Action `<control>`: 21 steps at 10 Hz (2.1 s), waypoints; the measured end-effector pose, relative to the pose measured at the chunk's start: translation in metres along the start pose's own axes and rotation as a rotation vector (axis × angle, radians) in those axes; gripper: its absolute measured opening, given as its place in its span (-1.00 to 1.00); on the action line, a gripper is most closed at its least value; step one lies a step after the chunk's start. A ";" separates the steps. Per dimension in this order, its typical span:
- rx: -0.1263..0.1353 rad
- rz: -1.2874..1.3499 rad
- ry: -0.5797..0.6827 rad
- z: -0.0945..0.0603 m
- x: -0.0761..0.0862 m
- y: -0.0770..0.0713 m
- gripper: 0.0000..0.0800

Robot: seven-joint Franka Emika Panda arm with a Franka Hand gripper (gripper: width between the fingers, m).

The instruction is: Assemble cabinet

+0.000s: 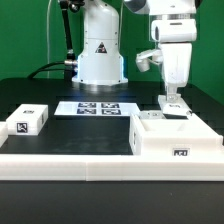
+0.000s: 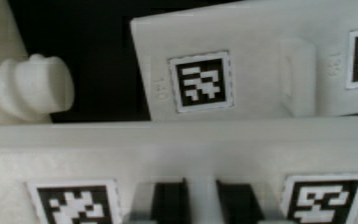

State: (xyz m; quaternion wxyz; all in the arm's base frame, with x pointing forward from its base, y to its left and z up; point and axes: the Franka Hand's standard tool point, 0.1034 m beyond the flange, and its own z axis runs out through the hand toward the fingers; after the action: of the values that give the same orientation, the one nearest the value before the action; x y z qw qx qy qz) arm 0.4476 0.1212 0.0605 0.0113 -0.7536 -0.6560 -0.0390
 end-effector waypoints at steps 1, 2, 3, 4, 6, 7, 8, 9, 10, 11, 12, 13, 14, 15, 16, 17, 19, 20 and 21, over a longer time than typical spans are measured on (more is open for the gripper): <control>0.000 0.001 0.001 0.001 0.001 0.001 -0.82; 0.003 0.002 0.001 0.002 0.000 0.001 -0.82; 0.005 0.004 0.001 0.003 -0.001 0.001 -0.82; 0.005 0.005 0.001 0.003 -0.001 0.001 -0.82; 0.004 0.008 0.002 0.004 -0.002 0.001 -0.82; 0.004 0.008 0.002 0.004 -0.002 0.001 -0.82; 0.004 0.008 0.002 0.004 -0.002 0.001 -0.82; 0.005 0.006 0.001 0.004 -0.003 0.001 -0.82; 0.006 0.001 0.000 0.003 -0.004 0.004 -0.82; 0.011 0.000 -0.005 0.002 -0.004 0.007 -0.82; 0.012 0.002 -0.006 0.001 -0.004 0.010 -0.82; 0.015 0.002 -0.007 0.001 -0.004 0.011 -0.82; 0.015 0.004 -0.007 0.002 -0.003 0.011 -0.82; 0.016 0.005 -0.007 0.002 -0.004 0.011 -0.82; 0.017 0.005 -0.008 0.002 -0.004 0.011 -0.82; 0.017 0.005 -0.008 0.002 -0.004 0.010 -0.82; 0.021 -0.026 -0.004 0.007 -0.008 0.013 -0.82; 0.018 -0.037 -0.002 0.007 -0.008 0.020 -0.82; 0.012 -0.046 0.003 0.007 -0.006 0.028 -0.82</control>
Offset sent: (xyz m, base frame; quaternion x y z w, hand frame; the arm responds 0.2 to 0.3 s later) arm 0.0016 -0.0015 -0.0015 -0.0010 0.0019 -0.0034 1.0000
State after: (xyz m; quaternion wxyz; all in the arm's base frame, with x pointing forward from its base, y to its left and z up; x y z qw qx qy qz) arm 0.4749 0.1121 0.0539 0.0157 -0.7384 -0.6732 -0.0366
